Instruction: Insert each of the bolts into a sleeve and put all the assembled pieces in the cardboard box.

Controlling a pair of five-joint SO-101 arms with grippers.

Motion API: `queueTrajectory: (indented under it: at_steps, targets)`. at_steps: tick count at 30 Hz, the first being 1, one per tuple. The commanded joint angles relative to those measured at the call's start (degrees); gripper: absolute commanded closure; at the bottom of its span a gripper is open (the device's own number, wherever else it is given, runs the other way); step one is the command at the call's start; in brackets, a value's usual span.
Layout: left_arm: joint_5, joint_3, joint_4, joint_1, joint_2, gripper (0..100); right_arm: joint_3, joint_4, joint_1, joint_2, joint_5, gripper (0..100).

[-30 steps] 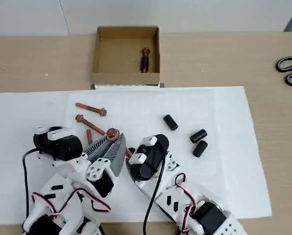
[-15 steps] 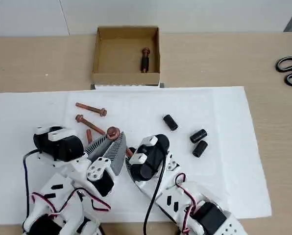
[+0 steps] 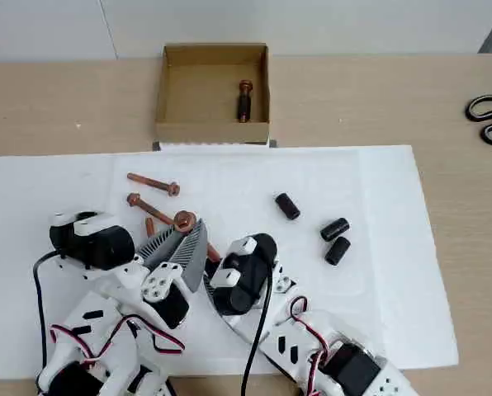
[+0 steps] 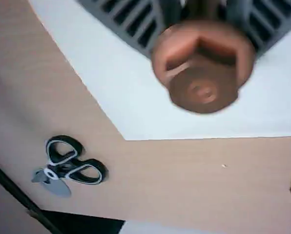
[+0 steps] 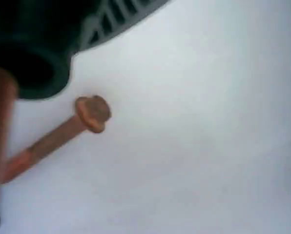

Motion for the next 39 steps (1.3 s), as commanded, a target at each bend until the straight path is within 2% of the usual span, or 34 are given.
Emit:
queueTrajectory:
  at_steps: [1,17,24,33,39]
  targets:
    - [-0.18,-1.19,-1.58,0.26,-0.53,100,-0.44,-1.36,-0.57,-0.75,-0.44,99.5]
    - [-0.18,-1.1,-1.49,0.62,-0.44,100,-0.79,-1.71,2.24,-0.75,-0.26,99.5]
    - [-0.18,0.31,2.9,0.79,-0.53,100,-2.37,-1.8,2.33,-0.75,-0.26,99.5]
    - [-0.18,0.48,3.43,0.88,-0.35,100,-3.25,-1.71,2.33,-0.75,-0.18,99.5]
    - [-1.58,2.42,3.52,6.51,-0.44,100,-3.25,-1.8,2.24,-0.66,-0.18,99.5]
